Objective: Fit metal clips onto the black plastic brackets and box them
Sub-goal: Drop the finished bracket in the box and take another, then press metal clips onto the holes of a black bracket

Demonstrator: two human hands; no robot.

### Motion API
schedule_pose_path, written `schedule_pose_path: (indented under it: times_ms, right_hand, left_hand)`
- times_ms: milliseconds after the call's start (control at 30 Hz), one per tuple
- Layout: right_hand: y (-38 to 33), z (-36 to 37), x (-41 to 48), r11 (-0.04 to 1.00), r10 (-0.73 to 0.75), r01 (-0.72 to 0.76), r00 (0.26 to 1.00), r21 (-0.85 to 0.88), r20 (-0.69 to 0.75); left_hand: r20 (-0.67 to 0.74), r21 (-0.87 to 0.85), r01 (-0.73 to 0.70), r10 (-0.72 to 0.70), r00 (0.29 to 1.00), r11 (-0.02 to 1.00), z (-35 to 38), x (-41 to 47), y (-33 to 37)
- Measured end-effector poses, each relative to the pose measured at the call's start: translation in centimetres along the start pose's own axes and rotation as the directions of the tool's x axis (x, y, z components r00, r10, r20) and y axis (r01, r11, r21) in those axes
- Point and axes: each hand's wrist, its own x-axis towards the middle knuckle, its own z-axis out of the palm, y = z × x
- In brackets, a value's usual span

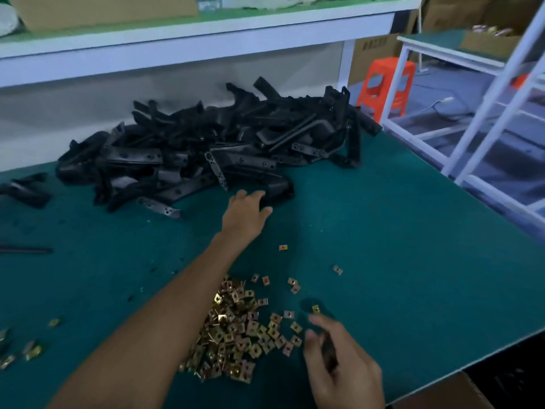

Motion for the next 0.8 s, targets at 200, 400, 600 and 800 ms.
schedule_pose_path:
  times_ms: [200,400,600,800]
  right_hand:
    - [0.2,0.2,-0.1,1.0,0.008,-0.008,0.999,-0.003,-0.042]
    - [-0.3,-0.7,-0.3,0.978,0.141,-0.153,0.986,0.14,0.091]
    - [-1.8,-1.1,0.9,0.935,0.178,-0.147,0.982,0.323,-0.066]
    - [-1.3,-0.6,-0.2,0.795,0.391,-0.288,0.916,0.534,-0.088]
  left_hand:
    - [-0.312,0.104,-0.153,0.178,0.933,0.983,-1.7,-2.1,1.0]
    - [-0.633,-0.316,-0.377,0.103,0.767,0.871,-7.2,-12.6,1.6]
    - [-0.101,-0.761,-0.186,0.17,0.98,0.621,-5.9,-22.3,2.5]
    - [0.066,-0.708,-0.164,0.295,0.953,0.687,-3.3,-19.7,4.0]
